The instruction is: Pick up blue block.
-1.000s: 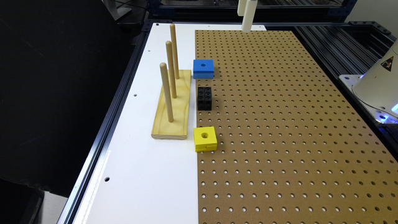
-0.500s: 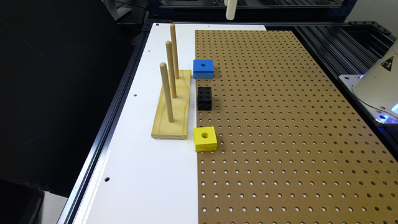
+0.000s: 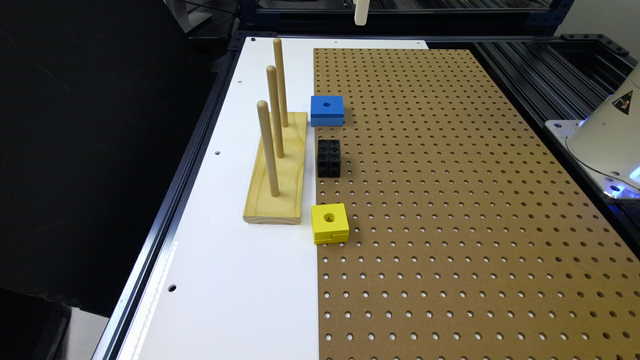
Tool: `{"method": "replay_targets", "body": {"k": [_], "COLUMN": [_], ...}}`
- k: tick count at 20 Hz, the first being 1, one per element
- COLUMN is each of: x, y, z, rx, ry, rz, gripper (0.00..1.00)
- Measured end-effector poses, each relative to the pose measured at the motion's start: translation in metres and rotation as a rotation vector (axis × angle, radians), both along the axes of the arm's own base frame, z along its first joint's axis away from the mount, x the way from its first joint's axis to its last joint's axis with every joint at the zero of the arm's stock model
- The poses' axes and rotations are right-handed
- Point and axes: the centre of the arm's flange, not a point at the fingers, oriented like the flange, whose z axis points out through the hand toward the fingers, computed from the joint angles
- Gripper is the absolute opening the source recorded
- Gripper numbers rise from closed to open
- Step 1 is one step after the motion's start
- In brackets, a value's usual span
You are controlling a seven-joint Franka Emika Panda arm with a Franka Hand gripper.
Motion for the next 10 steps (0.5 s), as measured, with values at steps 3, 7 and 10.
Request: {"method": "replay_targets", "body": {"k": [3,7,10], "x": [0.000,0.000,0.003], "y": [-0.001,-0.002,-0.004], "z": [0.000,-0.002,-0.023], "rx": [0.000,0.001,0.005], "ry": [0.000,0.003,0.016], "rz": [-0.001,-0.002,-0.003], "gripper": [1.00,1.00,1.00]}}
